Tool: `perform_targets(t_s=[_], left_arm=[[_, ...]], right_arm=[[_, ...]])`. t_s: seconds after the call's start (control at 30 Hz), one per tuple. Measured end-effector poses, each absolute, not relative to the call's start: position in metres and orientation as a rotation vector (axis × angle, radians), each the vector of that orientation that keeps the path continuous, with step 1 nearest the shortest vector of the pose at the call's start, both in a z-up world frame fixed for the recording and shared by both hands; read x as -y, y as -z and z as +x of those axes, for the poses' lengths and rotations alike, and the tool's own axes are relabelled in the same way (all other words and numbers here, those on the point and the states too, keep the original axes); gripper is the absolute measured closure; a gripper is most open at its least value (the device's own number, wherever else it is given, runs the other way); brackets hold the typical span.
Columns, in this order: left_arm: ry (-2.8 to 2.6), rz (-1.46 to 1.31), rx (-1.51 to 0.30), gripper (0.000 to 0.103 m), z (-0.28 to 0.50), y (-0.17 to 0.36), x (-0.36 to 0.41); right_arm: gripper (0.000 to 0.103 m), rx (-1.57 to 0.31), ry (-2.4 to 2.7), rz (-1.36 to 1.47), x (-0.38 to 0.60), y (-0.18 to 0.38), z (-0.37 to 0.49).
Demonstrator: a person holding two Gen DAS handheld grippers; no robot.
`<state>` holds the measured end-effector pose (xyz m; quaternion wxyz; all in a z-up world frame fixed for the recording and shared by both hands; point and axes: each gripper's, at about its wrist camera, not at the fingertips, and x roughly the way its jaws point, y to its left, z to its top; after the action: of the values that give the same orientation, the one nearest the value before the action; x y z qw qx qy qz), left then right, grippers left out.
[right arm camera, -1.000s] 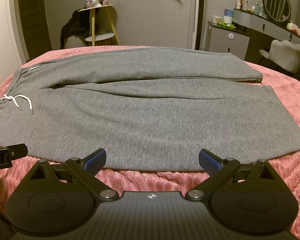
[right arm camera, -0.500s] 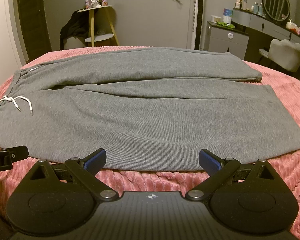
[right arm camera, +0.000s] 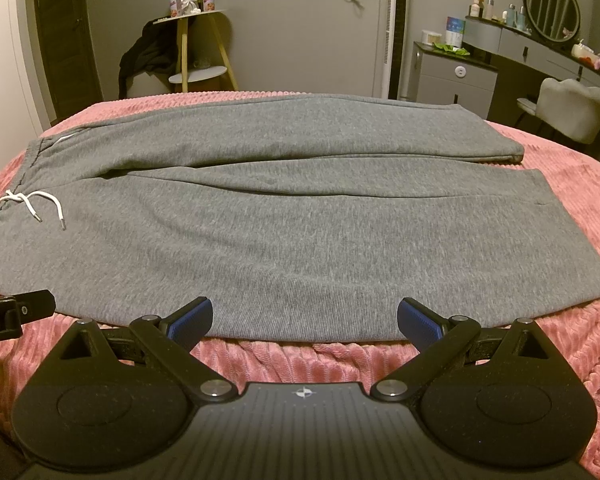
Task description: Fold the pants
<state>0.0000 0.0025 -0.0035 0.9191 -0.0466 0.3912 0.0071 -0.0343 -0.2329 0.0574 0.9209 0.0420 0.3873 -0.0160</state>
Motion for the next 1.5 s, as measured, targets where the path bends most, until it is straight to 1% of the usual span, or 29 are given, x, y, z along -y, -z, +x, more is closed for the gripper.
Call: perform_targets(t_s=[1.5], left_arm=[[-0.015,-0.086,-0.815,0.000,0.0003,0.0048,-0.0007]], right_arm=[[0.004,-0.800,0.035,0.101,0.2331,-0.0569,-0.0330]])
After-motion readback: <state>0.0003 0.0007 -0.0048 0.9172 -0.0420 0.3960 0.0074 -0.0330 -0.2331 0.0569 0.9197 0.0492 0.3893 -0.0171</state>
